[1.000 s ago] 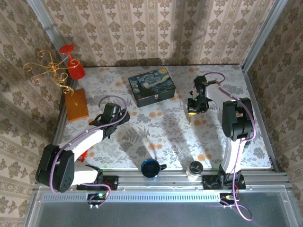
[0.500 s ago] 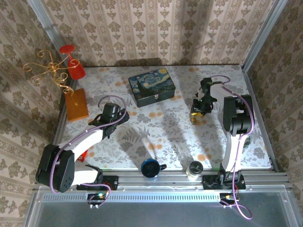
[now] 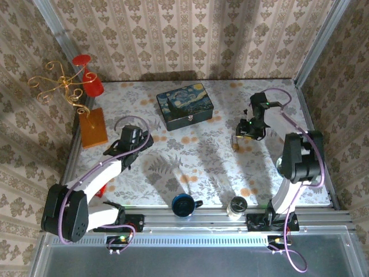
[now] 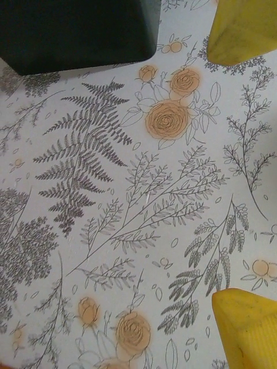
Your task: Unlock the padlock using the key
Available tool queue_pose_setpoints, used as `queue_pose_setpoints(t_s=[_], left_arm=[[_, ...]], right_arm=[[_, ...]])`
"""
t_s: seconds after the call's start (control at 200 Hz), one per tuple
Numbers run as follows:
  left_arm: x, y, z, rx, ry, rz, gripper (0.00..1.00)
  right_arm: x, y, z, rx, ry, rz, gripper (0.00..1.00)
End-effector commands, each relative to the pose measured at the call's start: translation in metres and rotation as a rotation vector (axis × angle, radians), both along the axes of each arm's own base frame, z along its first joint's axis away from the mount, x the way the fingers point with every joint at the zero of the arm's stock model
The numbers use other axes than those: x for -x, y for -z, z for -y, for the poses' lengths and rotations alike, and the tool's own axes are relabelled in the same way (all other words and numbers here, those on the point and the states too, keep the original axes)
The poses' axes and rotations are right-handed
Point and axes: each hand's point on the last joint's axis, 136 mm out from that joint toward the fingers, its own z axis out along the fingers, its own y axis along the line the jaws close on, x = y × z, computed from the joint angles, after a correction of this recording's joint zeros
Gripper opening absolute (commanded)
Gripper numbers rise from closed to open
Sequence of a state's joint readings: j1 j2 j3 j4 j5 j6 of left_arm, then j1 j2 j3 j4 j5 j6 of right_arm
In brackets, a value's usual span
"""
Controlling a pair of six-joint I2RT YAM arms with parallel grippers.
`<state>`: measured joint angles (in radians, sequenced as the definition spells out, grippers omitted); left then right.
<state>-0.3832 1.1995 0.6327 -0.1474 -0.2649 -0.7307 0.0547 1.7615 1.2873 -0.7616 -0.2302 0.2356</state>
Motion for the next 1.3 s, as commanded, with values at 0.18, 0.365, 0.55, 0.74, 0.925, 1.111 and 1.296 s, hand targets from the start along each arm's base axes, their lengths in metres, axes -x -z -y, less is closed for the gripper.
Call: queue_pose_setpoints(t_s=[0.18, 0.365, 0.55, 0.74, 0.925, 1.111, 1.296], left_arm=[[0.012, -0.011, -0.043, -0.145, -0.057, 0.058, 1.0], [0.013, -0.034, -0.065, -0.21, -0.079, 0.183, 1.0], [0.016, -0.058, -0.087, -0.295, -0.108, 0.351, 1.0], [0.018, -0.067, -0.109, -0.44, -0.118, 0.453, 1.0], [0.008, -0.075, -0.111, -0.551, -0.047, 0.542, 1.0], [-0.011, -0.067, -0.108, -0.611, 0.057, 0.574, 1.0], [-0.028, -0.051, -0.109, -0.599, 0.106, 0.534, 1.0]], right_arm=[[0.0, -0.014, 0.019, 0.046, 0.094, 0.229, 0.47], [0.009, -0.021, 0.036, 0.109, 0.168, 0.387, 1.0], [0.016, -0.051, 0.054, 0.183, 0.226, 0.564, 1.0], [0.026, -0.077, 0.088, 0.316, 0.358, 0.754, 1.0], [0.032, -0.106, 0.096, 0.387, 0.349, 0.994, 1.0], [0.035, -0.106, 0.108, 0.475, 0.361, 1.093, 1.0], [0.025, -0.096, 0.103, 0.441, 0.319, 1.122, 1.0]])
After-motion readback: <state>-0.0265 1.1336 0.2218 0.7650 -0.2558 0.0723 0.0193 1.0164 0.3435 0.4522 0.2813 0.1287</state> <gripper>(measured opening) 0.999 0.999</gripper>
